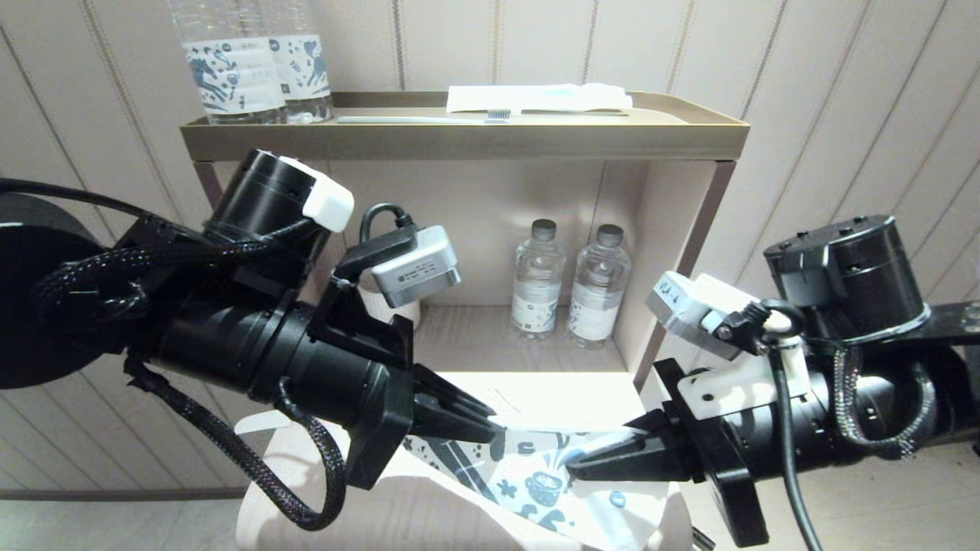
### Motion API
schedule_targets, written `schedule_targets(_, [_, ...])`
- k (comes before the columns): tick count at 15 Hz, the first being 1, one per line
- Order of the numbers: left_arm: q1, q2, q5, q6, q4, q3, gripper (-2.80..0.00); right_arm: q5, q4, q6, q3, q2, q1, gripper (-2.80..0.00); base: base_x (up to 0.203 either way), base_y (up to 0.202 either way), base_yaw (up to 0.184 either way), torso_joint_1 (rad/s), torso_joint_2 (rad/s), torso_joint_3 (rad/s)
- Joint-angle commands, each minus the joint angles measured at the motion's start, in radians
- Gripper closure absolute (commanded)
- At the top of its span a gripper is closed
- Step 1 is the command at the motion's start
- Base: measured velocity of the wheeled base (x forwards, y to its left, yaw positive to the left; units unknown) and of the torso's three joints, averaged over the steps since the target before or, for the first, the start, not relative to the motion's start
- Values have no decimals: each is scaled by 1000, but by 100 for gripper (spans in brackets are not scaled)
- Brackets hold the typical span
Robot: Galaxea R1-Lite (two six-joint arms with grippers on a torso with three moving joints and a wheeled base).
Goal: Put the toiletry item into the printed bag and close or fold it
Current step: Open the storage bag
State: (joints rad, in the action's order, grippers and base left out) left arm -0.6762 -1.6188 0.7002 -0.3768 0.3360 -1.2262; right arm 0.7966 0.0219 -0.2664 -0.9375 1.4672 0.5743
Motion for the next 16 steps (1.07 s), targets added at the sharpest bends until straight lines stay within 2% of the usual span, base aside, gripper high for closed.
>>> schedule_targets(1, [9, 40, 4, -4, -2, 17, 0, 4, 2, -2, 12, -25, 3, 0, 0, 0, 0, 0, 0, 0])
schedule_targets(16, [131, 115, 9, -33, -3, 56, 0, 4, 6, -2, 83, -122, -2, 0, 0, 0, 0, 0, 0, 0])
